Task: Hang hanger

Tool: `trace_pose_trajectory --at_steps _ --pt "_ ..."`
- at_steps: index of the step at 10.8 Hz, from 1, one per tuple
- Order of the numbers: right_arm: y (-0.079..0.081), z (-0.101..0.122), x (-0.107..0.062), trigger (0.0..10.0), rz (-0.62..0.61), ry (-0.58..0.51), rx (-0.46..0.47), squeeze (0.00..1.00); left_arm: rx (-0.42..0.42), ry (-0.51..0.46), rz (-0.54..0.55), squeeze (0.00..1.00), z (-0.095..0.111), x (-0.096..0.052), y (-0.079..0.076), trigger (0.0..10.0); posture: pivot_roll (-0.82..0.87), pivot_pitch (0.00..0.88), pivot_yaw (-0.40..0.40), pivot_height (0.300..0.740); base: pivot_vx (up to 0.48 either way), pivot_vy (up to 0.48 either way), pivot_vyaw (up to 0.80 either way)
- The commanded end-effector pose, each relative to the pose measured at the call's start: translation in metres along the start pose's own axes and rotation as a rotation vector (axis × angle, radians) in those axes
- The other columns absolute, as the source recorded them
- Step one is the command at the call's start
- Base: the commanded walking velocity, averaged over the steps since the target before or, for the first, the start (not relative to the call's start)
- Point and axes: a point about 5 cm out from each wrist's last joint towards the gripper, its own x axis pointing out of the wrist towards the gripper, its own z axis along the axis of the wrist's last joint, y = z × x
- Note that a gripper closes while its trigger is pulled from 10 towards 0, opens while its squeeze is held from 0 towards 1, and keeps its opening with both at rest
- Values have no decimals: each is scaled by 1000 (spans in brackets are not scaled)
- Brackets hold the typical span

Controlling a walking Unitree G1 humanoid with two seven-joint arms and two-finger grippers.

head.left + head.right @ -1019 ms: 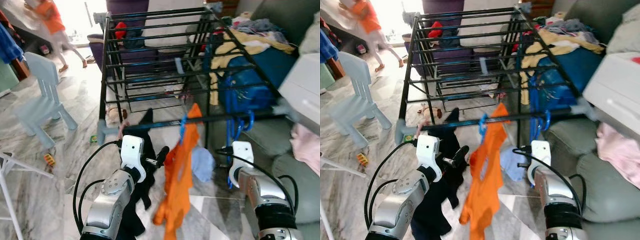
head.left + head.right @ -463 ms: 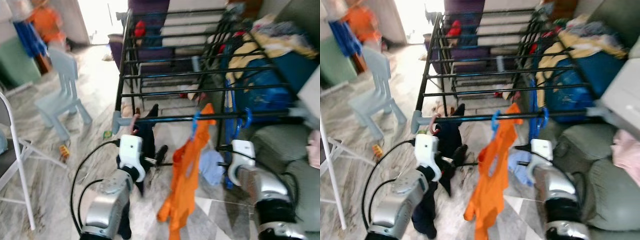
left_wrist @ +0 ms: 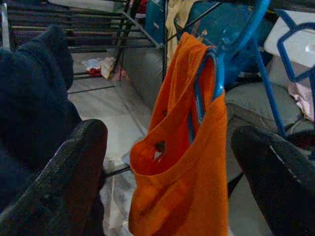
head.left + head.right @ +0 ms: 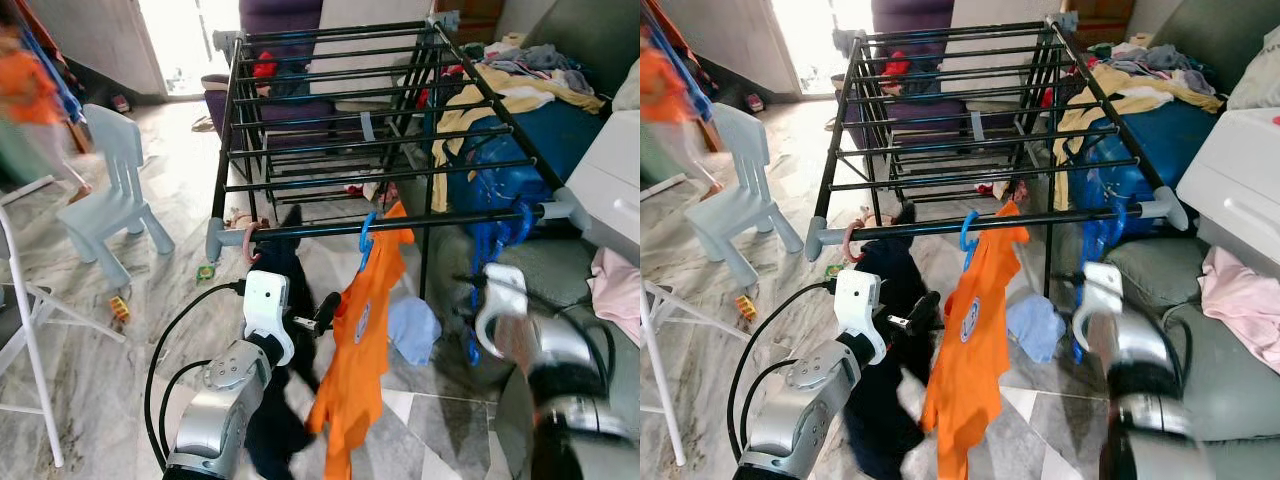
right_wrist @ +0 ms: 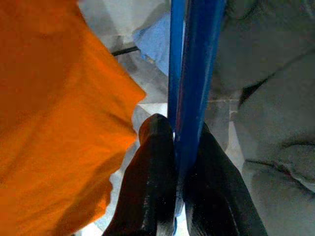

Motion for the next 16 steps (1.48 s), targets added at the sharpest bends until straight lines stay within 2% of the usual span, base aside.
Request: trace_pose_trajectory --at_steps 1,4,5,7,8,11,13,16 --pt "4 7 -1 10000 32 -10 10 0 2 8 10 0 0 -1 3 10000 -112 0 35 740 0 0 0" --pt "7 7 3 10000 82 56 37 0 1 28 17 0 -3 -3 4 10000 -101 0 4 740 0 0 0" --pt "2 -5 8 10000 77 108 95 0 -1 36 20 0 -4 -4 4 10000 -94 0 1 740 0 0 0" --pt "-9 -27 14 10000 46 151 121 0 -21 56 18 0 -6 -7 5 10000 -83 0 12 740 0 0 0" --pt "-14 -32 16 10000 31 142 135 0 -13 62 15 0 -6 -8 6 10000 -83 0 21 740 0 0 0" --pt "-36 -27 15 10000 -41 77 118 0 7 80 -6 0 -6 -7 4 10000 -88 0 41 740 0 0 0" --pt "-39 -20 13 10000 -47 49 111 0 10 84 -8 0 -6 -7 4 10000 -87 0 42 740 0 0 0" --pt "-33 -19 15 10000 -17 44 124 0 16 87 -6 0 -6 -7 3 10000 -81 0 35 740 0 0 0"
